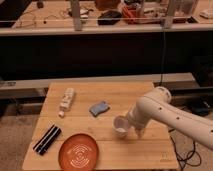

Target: Pick up the ceramic cup

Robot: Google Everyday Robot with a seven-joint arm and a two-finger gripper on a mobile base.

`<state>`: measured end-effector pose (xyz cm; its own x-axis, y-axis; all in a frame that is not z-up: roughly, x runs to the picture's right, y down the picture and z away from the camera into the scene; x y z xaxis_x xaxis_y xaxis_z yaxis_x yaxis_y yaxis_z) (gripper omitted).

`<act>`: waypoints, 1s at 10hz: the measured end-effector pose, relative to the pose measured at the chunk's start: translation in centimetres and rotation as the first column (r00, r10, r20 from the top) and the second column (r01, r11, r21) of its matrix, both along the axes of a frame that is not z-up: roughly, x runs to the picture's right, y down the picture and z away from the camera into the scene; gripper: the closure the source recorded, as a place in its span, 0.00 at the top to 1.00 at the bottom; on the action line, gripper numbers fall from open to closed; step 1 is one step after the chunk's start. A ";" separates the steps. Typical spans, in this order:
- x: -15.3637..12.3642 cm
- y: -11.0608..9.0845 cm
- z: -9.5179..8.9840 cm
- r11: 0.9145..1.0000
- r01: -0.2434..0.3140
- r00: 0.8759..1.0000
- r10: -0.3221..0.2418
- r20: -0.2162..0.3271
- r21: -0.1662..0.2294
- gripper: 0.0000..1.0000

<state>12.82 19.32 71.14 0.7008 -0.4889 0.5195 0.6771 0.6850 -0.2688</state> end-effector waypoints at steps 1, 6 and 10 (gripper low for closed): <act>0.0 0.2 0.1 1.000 0.003 1.000 -0.003 0.002 -0.001 0.80; 0.2 0.7 0.5 0.999 0.032 0.999 -0.032 0.019 -0.005 0.80; 0.3 1.1 0.6 0.998 0.056 0.998 -0.056 0.034 -0.007 0.80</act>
<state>13.11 20.43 71.75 0.6544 -0.5226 0.5464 0.7232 0.6435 -0.2507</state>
